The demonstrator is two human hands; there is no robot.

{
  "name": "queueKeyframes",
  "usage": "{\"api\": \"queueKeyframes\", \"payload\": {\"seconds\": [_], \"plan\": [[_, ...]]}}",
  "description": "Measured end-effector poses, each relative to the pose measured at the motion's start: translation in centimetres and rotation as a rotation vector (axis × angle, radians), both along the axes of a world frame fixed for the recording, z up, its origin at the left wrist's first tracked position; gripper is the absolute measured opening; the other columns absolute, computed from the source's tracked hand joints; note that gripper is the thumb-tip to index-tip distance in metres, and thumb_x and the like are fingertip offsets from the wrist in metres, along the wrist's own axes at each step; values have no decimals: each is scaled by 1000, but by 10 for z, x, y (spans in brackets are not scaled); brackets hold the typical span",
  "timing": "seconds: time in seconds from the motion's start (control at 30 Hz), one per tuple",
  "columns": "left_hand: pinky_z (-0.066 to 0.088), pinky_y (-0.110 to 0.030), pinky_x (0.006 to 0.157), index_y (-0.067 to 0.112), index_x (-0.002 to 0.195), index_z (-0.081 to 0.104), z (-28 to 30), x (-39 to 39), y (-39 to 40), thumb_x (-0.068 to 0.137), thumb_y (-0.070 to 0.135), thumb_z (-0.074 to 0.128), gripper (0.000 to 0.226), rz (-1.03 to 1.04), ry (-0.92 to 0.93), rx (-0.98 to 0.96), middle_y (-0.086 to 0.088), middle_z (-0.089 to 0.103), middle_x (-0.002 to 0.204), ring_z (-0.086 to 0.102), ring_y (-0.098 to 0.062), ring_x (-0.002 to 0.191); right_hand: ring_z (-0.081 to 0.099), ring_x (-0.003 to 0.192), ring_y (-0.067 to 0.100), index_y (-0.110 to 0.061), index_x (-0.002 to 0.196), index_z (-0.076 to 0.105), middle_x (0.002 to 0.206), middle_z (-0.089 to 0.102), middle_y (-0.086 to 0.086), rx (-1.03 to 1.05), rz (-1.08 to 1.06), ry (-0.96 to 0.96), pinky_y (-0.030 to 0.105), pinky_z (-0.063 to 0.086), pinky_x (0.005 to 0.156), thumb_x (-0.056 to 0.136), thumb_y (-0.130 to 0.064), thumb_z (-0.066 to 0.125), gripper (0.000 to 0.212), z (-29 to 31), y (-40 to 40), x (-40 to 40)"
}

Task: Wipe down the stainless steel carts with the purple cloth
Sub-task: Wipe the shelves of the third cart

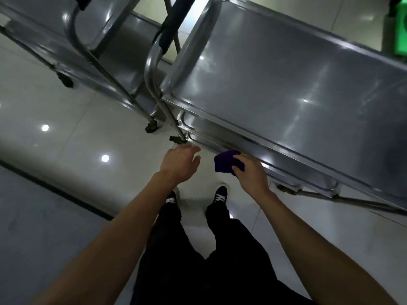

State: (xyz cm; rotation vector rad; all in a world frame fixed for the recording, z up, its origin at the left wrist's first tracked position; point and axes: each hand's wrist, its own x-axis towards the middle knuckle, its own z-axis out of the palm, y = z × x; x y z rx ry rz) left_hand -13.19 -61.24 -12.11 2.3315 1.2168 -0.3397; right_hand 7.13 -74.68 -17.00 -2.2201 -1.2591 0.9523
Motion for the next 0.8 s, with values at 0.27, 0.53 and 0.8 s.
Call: {"api": "queueKeyframes", "payload": {"seconds": [0.27, 0.53, 0.8], "plan": [[46, -44, 103, 21, 138, 59, -23, -20, 51, 102, 33, 51, 39, -161, -56, -67, -6, 61, 138, 58, -27, 124, 58, 118, 21, -14, 133, 63, 133, 63, 3, -55, -201, -45, 32, 46, 102, 94, -16, 66, 40, -9, 10, -50], [45, -45, 104, 21, 140, 56, -68, -42, 91, 102, 35, 50, 41, -258, -15, -88, -6, 60, 139, 56, -27, 126, 59, 118, 23, -14, 134, 62, 133, 63, 5, -63, -313, -67, 39, 48, 103, 93, -14, 67, 41, -43, 32, -85], [47, -46, 99, 21, 133, 60, -159, 3, 118, 99, 32, 52, 36, -336, -42, -10, -7, 64, 130, 58, -31, 119, 60, 116, 23, -13, 137, 60, 132, 63, 7, 27, -357, -78, 28, 47, 99, 95, -15, 65, 43, -133, 75, -55]]}}
